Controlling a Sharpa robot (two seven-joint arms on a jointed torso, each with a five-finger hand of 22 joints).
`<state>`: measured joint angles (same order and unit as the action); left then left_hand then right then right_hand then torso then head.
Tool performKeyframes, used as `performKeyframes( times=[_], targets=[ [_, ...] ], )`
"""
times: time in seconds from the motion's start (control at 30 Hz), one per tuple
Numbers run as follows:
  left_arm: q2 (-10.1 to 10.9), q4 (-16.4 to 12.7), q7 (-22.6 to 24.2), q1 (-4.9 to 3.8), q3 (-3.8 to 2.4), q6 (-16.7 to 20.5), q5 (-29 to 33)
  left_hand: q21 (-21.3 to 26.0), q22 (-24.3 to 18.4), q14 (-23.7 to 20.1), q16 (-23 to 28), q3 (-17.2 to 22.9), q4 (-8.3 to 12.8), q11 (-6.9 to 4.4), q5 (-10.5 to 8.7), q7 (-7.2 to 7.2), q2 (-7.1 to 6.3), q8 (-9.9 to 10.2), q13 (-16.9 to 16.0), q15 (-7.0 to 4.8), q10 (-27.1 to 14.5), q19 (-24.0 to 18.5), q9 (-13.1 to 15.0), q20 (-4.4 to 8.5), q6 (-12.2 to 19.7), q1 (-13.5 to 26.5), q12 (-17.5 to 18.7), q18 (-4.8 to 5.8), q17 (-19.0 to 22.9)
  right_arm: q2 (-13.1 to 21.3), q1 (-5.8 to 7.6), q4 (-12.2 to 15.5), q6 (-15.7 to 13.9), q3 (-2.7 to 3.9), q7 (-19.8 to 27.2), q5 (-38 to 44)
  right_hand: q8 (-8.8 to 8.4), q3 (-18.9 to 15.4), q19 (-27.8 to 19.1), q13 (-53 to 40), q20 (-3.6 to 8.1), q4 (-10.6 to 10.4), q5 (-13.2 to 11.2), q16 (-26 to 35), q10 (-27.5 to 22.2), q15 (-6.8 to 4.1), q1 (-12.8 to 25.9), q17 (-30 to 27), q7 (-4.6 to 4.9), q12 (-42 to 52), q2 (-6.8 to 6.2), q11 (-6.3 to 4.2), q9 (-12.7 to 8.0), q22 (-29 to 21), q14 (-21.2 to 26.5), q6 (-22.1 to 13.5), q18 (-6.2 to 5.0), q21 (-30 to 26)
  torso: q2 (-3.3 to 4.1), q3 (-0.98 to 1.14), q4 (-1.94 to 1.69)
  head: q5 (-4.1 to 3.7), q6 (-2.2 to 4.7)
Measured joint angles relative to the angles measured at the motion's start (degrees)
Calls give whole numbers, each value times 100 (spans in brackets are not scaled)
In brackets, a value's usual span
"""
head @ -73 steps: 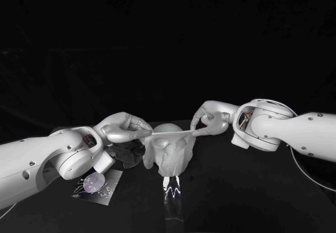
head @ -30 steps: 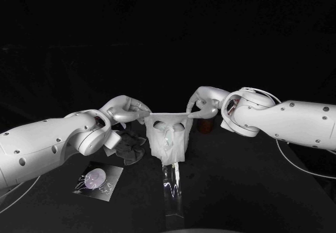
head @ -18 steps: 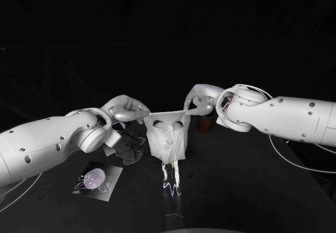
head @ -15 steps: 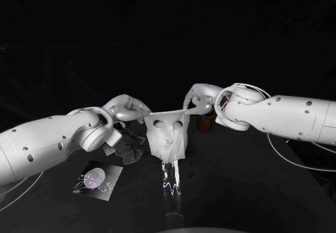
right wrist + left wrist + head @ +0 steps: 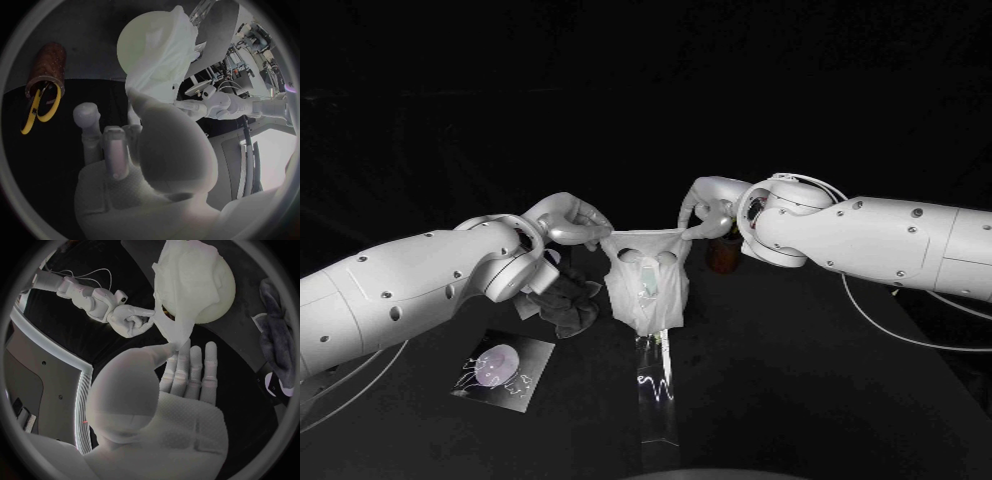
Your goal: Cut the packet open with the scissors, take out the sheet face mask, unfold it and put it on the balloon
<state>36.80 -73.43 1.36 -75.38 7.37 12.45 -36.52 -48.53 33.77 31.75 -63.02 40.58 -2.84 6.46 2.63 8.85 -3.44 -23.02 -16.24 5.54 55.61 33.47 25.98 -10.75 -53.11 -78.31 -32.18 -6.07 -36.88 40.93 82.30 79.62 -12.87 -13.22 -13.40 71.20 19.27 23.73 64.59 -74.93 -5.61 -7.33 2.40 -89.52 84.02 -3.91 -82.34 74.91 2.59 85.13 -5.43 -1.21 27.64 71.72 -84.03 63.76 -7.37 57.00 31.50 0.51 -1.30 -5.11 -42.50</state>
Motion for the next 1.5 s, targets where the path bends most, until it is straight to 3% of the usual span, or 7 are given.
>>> performKeyframes(
  times=[0.43,0.57,1.1,1.23,1.5],
  targets=[
    [-323,465,-178,11,17,1,-4,-26,21,0,-22,16,-16,0,0,-4,6,-2,7,0,0,0,0,0,-7,-6,-16,16,23,-211,-106,-259,37,0,-130,-81,-17,31,-46,-2,5,-1,26,-3,0,1,1,5,11,-66,0,0,-3,-20,1,11,31,-64,2,2,2,21,-10],
    [-389,556,-223,19,18,-29,5,-26,29,21,-22,16,-16,0,0,-4,11,-2,13,-20,0,0,0,0,-8,-11,-16,-58,25,-264,-120,-319,31,0,-145,-148,-4,36,-47,-2,5,-7,26,-3,0,1,1,4,10,-134,-1,0,-2,-35,1,10,32,-88,2,2,3,23,-19],
    [-634,936,-388,100,22,-223,47,-64,50,21,-44,15,-16,1,-23,-1,16,1,26,-20,0,0,0,0,-4,-17,-16,-57,65,-519,-215,-669,36,1,-136,-446,-3,103,-131,-15,3,-11,24,33,0,2,32,0,60,-445,-32,0,19,-95,2,-108,33,-233,-4,-1,1,29,-42],
    [-661,1003,-406,114,23,-237,71,-64,61,21,-44,14,-16,0,-1,-1,16,29,33,-20,0,-2,1,2,-4,-17,-16,-57,75,-550,-251,-731,50,2,-127,-495,3,104,-170,-17,26,-11,24,43,0,3,32,0,79,-529,-32,0,17,-127,3,-146,-55,-301,-4,-1,-2,25,-47],
    [-742,1191,-417,165,24,-253,163,-64,66,21,-44,14,-16,1,-1,-2,16,65,52,-20,1,-41,3,0,-2,-16,-16,-56,112,-583,-332,-824,82,2,-102,-584,-24,127,-191,-12,6,-1,24,59,-9,11,32,2,66,-561,-32,9,11,-143,11,-174,-58,-326,-3,1,-2,37,-43]
  ],
)
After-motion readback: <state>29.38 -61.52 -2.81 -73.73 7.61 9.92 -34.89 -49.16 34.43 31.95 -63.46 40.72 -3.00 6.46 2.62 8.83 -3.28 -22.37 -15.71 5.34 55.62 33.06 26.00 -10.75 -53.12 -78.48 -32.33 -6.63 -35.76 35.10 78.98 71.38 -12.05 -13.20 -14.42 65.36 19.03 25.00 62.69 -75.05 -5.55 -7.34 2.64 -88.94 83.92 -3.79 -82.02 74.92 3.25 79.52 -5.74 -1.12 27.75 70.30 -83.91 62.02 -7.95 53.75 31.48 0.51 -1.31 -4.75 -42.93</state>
